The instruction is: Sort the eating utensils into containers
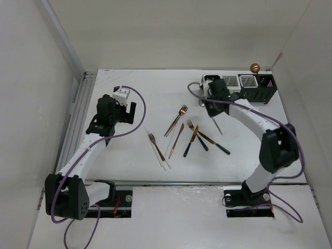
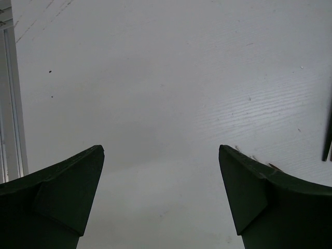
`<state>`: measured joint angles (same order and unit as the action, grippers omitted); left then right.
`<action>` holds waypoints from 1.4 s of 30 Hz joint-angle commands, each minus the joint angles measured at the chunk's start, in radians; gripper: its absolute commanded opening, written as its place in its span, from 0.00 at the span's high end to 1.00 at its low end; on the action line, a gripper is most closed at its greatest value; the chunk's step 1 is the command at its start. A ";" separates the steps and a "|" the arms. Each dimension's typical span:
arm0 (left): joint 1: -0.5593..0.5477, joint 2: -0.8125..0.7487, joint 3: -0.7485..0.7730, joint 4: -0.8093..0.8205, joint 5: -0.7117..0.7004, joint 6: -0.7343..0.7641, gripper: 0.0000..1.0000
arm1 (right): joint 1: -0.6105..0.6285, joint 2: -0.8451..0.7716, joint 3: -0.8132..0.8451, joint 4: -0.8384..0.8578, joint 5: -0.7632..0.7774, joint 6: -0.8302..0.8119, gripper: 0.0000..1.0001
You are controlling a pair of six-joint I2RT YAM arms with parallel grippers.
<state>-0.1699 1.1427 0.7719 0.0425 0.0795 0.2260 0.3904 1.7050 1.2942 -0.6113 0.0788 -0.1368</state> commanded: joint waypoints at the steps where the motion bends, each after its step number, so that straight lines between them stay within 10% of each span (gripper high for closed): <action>1: -0.003 0.009 0.021 0.033 -0.023 -0.013 0.09 | -0.073 -0.182 0.131 0.200 -0.024 -0.034 1.00; 18: -0.003 0.185 0.165 0.023 -0.083 -0.053 0.14 | -0.570 0.131 0.264 1.152 -0.005 -0.115 1.00; 35: -0.003 0.396 0.317 0.033 -0.159 -0.053 0.15 | -0.625 0.352 0.284 1.196 0.001 -0.076 1.00; 42: -0.003 0.376 0.307 0.051 -0.159 -0.043 0.13 | -0.634 0.280 0.195 1.196 -0.025 -0.076 0.51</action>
<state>-0.1699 1.5440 1.0481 0.0509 -0.0662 0.1814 -0.2348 2.0483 1.5150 0.5091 0.0757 -0.2203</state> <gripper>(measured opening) 0.867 0.439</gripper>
